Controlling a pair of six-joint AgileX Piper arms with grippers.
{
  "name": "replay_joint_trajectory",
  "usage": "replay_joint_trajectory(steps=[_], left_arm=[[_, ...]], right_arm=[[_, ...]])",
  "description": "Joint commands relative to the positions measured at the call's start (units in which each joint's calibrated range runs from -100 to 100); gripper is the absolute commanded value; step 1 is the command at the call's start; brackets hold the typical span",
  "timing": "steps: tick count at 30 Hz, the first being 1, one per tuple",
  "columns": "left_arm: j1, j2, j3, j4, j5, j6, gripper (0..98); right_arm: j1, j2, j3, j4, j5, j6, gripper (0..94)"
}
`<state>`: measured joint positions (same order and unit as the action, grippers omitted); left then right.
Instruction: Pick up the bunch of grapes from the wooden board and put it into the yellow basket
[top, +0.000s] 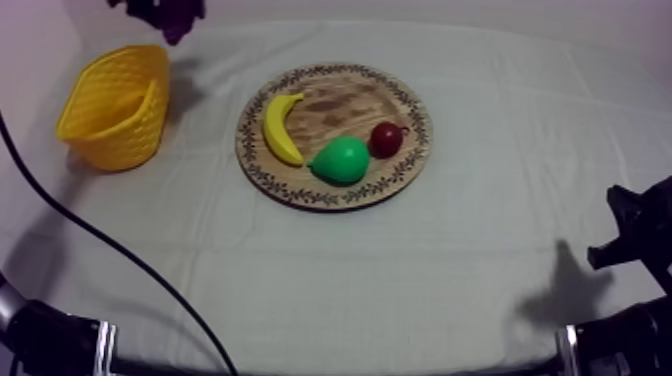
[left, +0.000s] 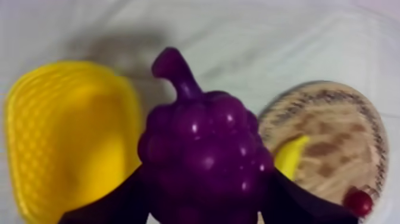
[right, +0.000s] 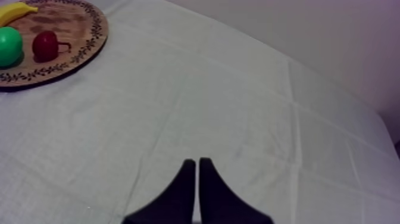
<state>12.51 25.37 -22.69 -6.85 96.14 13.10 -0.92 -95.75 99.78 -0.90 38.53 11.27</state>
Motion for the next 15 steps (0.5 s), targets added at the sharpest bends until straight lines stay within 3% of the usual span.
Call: replay_joint_trajectory(steps=[1,15], left_arm=[[-2.9,-1.7,3.0,-0.32,0.0,-0.1,56.5],[-10.3,-8.9,13.2,-1.31,-0.7,-1.4,56.7]], right_arm=[[0.0,0.0,0.0,0.0,0.0,0.0,0.3],[0.0,0.0,0.0,0.0,0.0,0.0,0.3]])
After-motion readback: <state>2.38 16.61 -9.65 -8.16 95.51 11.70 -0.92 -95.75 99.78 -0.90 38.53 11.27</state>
